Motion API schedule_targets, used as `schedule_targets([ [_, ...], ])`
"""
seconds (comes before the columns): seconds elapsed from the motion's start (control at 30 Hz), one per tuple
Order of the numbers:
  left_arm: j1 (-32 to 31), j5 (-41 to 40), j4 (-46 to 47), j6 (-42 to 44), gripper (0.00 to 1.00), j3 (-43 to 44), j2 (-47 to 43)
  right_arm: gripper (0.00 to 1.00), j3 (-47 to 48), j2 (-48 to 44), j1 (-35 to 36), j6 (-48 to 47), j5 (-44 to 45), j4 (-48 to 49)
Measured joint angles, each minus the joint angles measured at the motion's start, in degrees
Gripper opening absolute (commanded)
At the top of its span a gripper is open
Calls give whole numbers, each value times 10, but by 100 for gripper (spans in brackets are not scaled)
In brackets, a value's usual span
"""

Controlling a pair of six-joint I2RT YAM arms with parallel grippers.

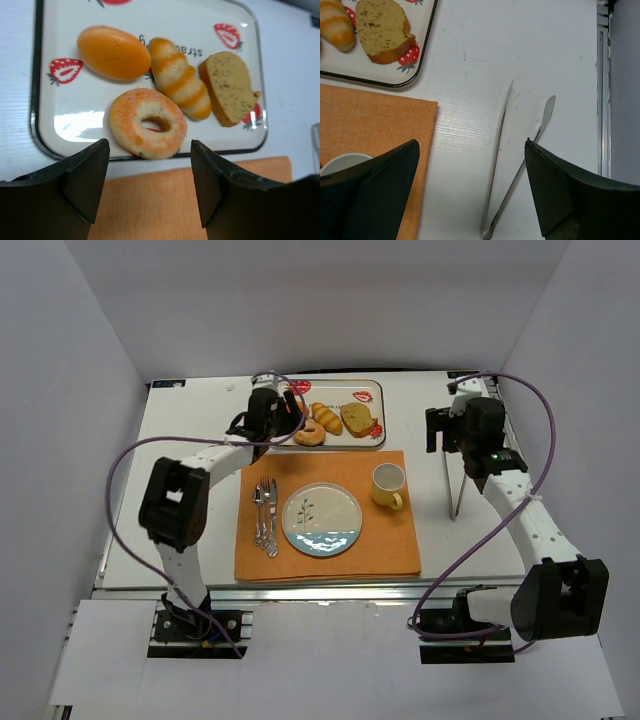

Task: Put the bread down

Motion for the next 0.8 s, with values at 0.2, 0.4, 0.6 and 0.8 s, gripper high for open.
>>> schedule_targets([
  [0.2, 10, -18, 24, 0, 0, -114, -209, 0, -4, 0, -99, -51, -130, -36],
  [0.4, 42, -38, 15, -16, 70, -269, -427, 89, -12, 27, -177, -78, -208, -97],
  [0.6, 47, -68, -64, -41, 80, -389, -570, 90, -54, 63, -177, -41, -162, -123],
  [0.8, 47, -89, -106, -84, 80, -478, -679, 89, -109, 71, -175, 6, -99, -104],
])
